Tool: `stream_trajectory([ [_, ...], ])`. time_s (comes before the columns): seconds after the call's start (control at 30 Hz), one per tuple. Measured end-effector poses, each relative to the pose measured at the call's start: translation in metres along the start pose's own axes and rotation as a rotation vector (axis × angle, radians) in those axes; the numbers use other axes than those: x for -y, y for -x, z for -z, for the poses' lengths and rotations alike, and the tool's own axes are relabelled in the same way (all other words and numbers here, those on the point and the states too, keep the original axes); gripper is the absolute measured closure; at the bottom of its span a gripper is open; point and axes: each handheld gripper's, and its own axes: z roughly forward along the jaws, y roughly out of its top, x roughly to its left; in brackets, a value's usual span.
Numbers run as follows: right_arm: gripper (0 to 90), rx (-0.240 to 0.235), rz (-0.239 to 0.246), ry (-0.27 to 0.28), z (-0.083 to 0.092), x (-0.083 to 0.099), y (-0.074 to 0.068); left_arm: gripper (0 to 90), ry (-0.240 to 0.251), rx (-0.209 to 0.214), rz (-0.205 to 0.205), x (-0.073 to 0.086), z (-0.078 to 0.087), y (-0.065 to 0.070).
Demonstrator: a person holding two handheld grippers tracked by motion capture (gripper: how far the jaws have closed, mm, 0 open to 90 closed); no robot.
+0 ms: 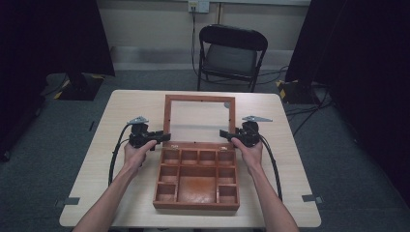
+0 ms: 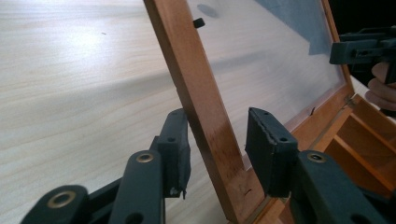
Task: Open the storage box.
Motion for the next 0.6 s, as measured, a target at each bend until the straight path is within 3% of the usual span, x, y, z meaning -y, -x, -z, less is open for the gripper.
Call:
stream_trajectory([
  [0.33, 33.0, 0.027, -0.01, -0.02, -0.005, 0.0037, 0.0012, 55.3, -0.026, -0.003, 0.002, 0.002, -0.0019, -0.003],
  [0.37, 30.9, 0.055, 0.0, -0.034, -0.0056, 0.0036, -0.0003, 54.5, -0.035, -0.001, 0.014, 0.0028, -0.0026, -0.0035],
  [0.53, 30.7, 0.066, -0.003, -0.053, -0.0056, 0.0056, 0.0008, 52.3, -0.038, 0.018, 0.055, 0.0055, -0.0048, -0.0068],
  [0.57, 29.9, 0.074, -0.004, -0.062, -0.006, 0.0061, 0.0015, 50.6, -0.047, -0.023, 0.027, 0.005, -0.0045, -0.0055],
  [0.6, 29.9, 0.074, -0.004, -0.062, -0.006, 0.0061, 0.0015, 51.4, -0.047, -0.023, 0.027, 0.005, -0.0045, -0.0055],
])
